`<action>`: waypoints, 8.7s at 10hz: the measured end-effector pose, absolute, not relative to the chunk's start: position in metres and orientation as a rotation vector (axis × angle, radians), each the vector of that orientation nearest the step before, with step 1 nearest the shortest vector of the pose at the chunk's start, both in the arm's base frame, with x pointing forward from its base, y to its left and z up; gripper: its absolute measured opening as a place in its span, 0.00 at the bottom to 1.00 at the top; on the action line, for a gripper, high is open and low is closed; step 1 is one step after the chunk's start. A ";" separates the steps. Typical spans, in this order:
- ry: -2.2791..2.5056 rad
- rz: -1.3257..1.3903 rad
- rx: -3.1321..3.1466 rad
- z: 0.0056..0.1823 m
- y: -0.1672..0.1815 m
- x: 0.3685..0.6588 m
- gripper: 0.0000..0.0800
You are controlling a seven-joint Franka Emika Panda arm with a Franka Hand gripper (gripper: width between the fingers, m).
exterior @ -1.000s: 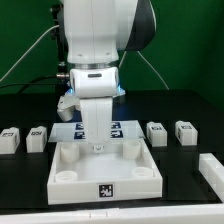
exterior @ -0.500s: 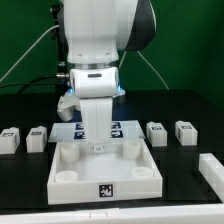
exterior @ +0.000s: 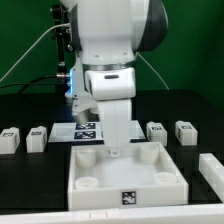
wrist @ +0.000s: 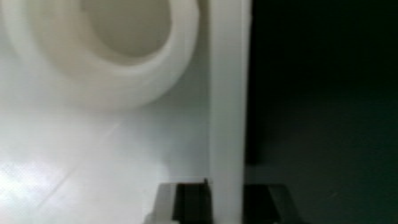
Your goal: Assemble one leg
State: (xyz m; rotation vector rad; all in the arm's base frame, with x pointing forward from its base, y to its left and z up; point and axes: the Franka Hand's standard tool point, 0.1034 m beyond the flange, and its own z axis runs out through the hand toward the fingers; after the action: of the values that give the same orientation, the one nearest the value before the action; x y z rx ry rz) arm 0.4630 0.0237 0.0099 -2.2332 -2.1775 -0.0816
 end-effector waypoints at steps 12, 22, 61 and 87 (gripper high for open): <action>-2.131 -0.073 -2.284 0.010 0.063 0.494 0.36; -2.128 -0.072 -2.286 0.010 0.062 0.494 0.81; 0.032 1.488 -2.805 0.009 0.170 0.386 0.81; -0.134 0.151 -3.070 0.171 0.110 0.496 0.37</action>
Offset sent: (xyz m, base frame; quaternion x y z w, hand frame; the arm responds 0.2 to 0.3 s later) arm 0.0379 0.0344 -0.0022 -0.0053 0.0035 0.0170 0.9998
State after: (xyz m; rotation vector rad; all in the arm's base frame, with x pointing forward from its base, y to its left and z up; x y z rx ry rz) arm 0.4958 0.1105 0.1712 -3.0697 -0.1344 0.1510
